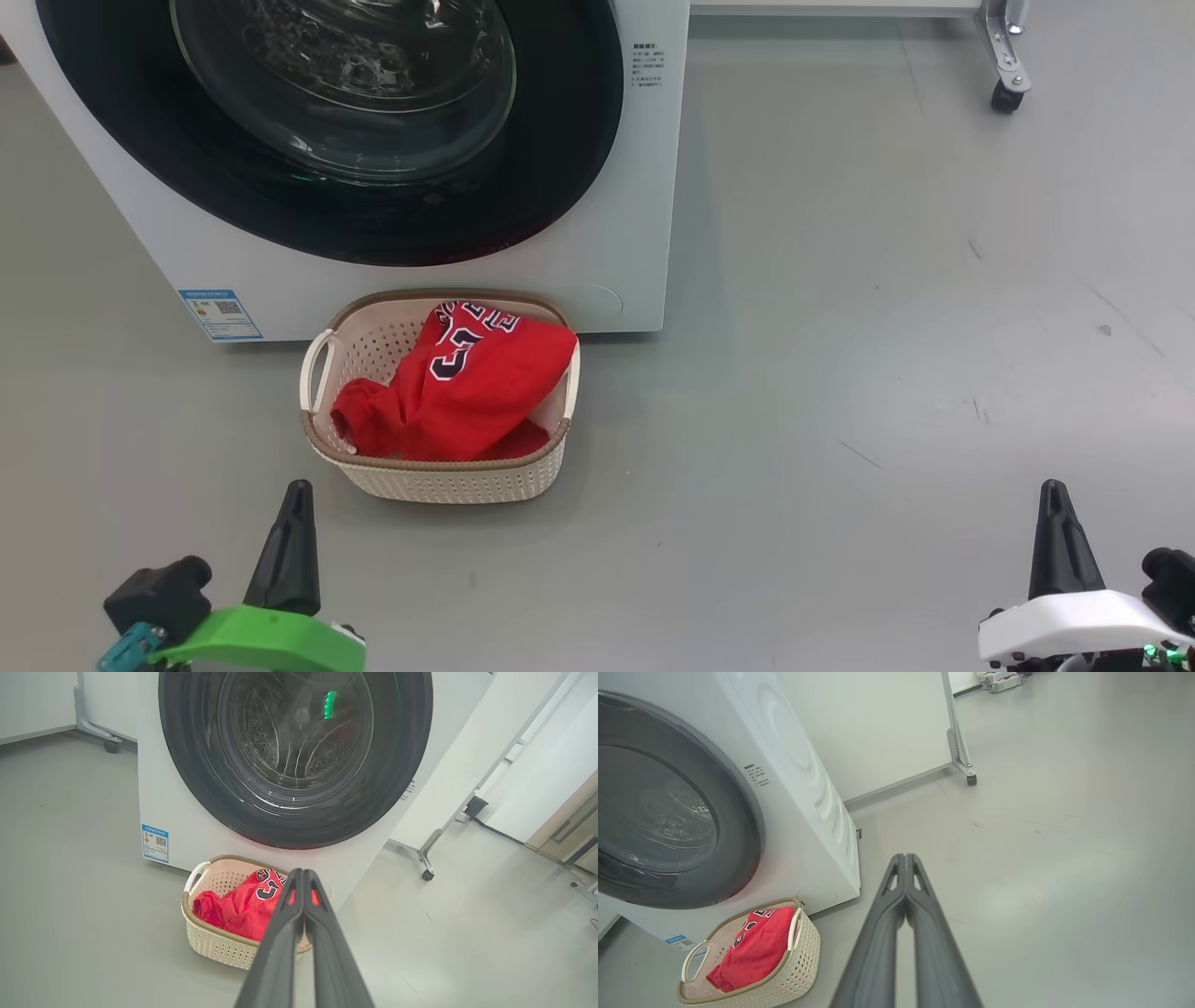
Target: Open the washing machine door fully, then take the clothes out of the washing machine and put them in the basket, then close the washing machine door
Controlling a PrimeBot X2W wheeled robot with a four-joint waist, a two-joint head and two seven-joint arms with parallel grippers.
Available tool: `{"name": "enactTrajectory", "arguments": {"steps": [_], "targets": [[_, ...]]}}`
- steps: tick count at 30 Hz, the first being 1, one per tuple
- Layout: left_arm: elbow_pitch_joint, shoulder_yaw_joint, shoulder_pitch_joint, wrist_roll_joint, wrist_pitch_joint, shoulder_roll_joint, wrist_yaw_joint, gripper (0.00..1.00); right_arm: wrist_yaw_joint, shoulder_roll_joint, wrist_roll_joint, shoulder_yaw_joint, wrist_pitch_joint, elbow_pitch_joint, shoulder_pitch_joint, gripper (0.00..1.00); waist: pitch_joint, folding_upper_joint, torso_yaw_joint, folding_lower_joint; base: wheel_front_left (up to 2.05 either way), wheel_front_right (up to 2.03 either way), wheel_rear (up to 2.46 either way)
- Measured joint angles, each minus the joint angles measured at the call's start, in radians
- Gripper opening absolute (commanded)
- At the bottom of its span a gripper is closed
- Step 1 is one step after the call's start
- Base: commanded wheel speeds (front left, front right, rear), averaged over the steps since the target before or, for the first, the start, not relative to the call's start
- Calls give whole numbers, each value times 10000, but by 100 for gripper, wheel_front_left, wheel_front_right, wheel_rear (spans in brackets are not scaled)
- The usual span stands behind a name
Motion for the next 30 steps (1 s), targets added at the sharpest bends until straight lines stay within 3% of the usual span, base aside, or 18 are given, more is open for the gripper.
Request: {"name": "enactTrajectory", "arguments": {"steps": [30], "targets": [[29,468,-24,-3446,934,98,2,0,293,21,3687,-324,1055,556,-644,0,-157,0,-141,0,0,0,0]]}}
